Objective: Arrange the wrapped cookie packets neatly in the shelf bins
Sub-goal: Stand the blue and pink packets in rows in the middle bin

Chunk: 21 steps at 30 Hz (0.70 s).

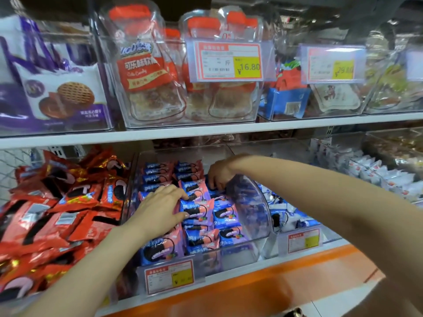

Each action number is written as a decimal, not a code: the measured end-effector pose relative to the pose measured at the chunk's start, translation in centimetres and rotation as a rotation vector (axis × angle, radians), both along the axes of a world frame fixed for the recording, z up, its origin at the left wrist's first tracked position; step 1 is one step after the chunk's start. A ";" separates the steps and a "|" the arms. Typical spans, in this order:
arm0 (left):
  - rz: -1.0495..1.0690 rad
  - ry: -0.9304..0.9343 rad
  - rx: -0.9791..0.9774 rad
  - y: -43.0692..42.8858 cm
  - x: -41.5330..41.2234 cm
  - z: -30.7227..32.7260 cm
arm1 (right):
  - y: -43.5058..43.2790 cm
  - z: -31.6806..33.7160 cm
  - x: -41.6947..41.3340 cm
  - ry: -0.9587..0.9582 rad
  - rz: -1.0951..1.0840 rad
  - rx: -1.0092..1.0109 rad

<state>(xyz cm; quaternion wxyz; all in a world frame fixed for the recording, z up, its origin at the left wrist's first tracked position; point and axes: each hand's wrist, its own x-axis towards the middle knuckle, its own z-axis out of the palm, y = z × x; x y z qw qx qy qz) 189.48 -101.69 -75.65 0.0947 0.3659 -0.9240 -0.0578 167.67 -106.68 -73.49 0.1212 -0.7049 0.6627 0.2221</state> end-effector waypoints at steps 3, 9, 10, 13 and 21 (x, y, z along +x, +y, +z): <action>0.001 -0.003 0.005 0.0 0.0 0.0 | -0.6 -1.0 0.4 0.021 -0.012 0.021; 0.002 -0.001 0.017 0.0 0.0 0.1 | -0.6 -0.5 0.3 0.039 0.034 0.041; 0.000 -0.002 0.019 0.0 0.0 0.1 | -0.5 -0.6 0.3 0.064 0.043 0.071; -0.004 -0.002 0.021 0.0 0.1 0.3 | 0.0 -0.8 0.3 0.104 0.061 0.095; -0.002 -0.010 0.034 0.2 0.1 0.4 | 1.1 -2.5 0.4 0.073 -0.014 0.050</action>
